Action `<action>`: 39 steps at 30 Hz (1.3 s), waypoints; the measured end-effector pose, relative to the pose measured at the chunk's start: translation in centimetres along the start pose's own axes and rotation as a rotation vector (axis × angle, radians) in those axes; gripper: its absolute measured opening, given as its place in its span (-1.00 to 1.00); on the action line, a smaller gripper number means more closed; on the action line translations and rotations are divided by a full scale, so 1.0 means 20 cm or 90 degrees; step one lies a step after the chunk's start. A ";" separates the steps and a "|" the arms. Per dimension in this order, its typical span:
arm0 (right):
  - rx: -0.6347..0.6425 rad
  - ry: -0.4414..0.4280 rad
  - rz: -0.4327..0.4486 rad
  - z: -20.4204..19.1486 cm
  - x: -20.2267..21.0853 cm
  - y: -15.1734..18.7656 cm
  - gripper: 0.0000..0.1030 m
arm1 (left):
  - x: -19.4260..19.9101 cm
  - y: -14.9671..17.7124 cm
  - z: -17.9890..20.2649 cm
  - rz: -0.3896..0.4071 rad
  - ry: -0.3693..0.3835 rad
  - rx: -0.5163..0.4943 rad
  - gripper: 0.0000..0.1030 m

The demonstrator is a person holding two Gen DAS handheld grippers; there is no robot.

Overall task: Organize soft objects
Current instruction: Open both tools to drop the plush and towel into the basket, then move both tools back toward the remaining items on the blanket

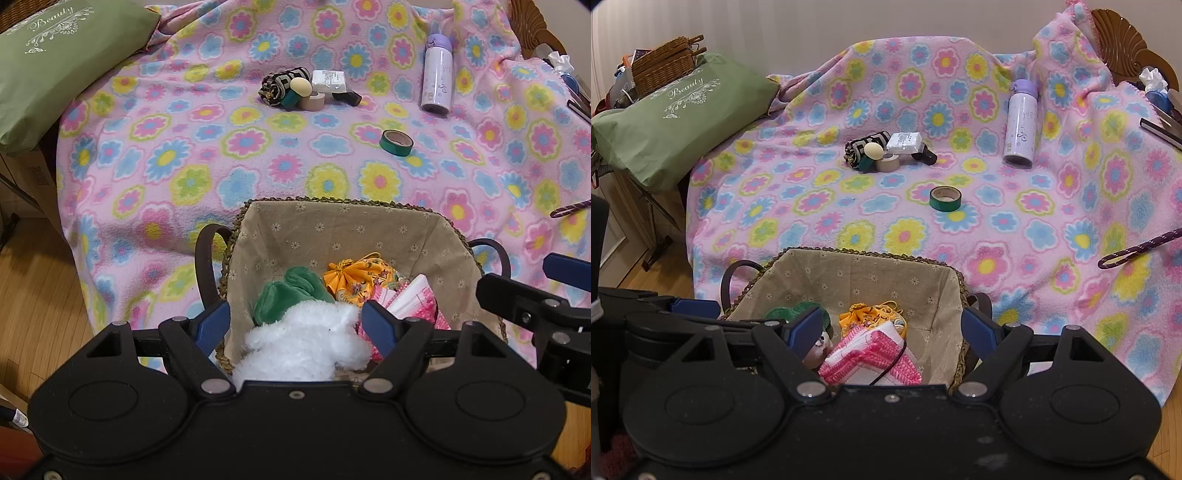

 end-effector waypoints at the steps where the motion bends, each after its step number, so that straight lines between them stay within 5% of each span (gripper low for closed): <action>1: -0.001 0.000 -0.001 0.00 0.00 0.00 0.59 | 0.00 0.00 0.00 0.000 0.001 0.001 0.44; 17: -0.016 0.015 0.006 0.04 -0.02 -0.02 0.59 | -0.04 -0.13 -0.13 0.008 -0.012 0.046 0.44; 29: 0.004 0.032 0.027 0.15 -0.21 -0.20 0.67 | -0.16 -0.40 -0.06 0.061 -0.043 -0.006 0.47; 39: -0.057 0.045 0.010 0.40 -0.49 -0.42 0.75 | -0.42 -0.68 0.00 0.084 -0.062 -0.059 0.51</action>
Point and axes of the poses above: each gripper's, at about its wrist camera, not at the fingertips, and x roughly against the way its jaws point, z to its right, y to its underside, the point moved 2 cm from there along -x, roughly the way its jaws point, and after that the axes turned 12 degrees about -y, right-handed, at the moved point
